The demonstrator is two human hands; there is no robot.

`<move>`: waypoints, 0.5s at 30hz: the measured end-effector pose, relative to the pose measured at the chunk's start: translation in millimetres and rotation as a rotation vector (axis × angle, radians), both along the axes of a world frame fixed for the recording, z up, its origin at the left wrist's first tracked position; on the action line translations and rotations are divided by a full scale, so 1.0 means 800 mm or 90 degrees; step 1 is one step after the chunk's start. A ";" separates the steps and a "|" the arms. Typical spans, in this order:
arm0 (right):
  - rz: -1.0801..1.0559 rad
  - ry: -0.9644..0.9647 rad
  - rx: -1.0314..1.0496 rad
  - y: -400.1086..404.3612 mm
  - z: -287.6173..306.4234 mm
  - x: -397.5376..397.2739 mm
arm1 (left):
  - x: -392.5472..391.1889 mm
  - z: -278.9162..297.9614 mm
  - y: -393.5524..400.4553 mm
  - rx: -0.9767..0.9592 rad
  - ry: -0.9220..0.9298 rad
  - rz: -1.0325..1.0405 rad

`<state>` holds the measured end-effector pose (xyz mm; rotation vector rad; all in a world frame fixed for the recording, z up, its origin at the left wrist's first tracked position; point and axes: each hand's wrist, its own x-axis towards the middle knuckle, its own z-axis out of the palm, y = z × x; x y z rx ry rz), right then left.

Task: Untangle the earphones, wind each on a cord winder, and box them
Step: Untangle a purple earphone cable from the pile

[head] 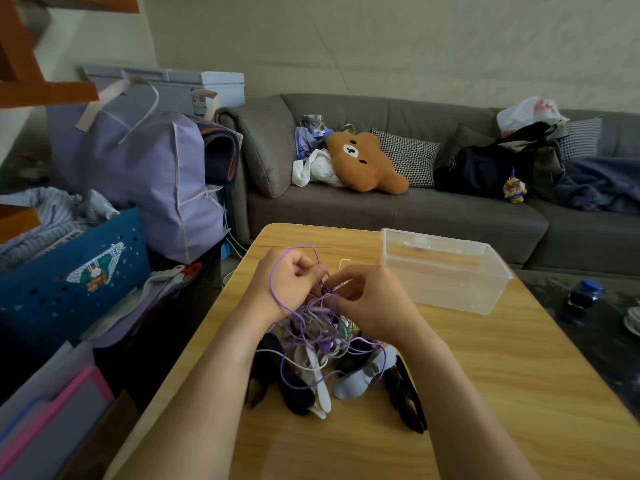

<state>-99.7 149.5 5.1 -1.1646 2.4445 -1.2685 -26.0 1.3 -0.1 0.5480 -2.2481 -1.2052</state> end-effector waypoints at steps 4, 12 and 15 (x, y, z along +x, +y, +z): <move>-0.008 0.021 -0.033 -0.001 -0.006 0.002 | -0.002 0.000 0.001 -0.021 0.009 0.015; -0.048 0.050 -0.061 -0.001 -0.009 0.009 | 0.000 0.002 0.002 0.012 -0.014 0.022; -0.058 0.044 -0.059 0.000 -0.009 0.007 | 0.001 0.001 0.005 0.055 -0.003 0.029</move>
